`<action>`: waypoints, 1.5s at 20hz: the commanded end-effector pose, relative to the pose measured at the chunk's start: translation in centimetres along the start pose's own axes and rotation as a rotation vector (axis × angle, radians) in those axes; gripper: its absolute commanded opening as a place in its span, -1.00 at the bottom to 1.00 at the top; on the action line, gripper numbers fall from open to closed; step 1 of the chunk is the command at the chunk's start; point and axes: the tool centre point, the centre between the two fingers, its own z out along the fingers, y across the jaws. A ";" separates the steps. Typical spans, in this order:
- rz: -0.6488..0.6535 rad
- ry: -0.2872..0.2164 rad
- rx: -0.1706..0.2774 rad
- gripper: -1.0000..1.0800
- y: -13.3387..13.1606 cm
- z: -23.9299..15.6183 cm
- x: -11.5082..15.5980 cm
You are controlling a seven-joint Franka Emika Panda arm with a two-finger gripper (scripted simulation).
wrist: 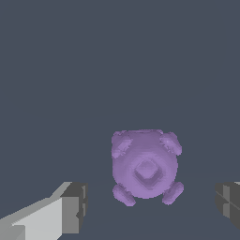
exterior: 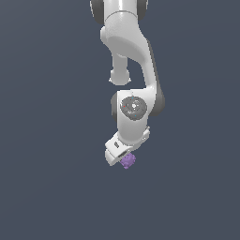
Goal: Pick up the object and move it to a goal position.
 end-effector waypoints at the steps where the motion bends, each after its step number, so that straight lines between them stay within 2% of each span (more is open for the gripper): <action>1: -0.025 0.000 0.001 0.92 0.2 0.4 0.2; 10: -0.038 -0.001 0.002 0.92 0.4 1.1 0.2; 19: -0.042 -0.001 0.002 0.92 0.3 5.3 0.2; 25: -0.042 -0.001 0.002 0.92 0.4 5.8 0.3; 26: -0.042 -0.001 0.002 -1.00 0.4 5.8 0.3; 30: -0.042 -0.001 0.002 -1.00 0.4 5.8 0.3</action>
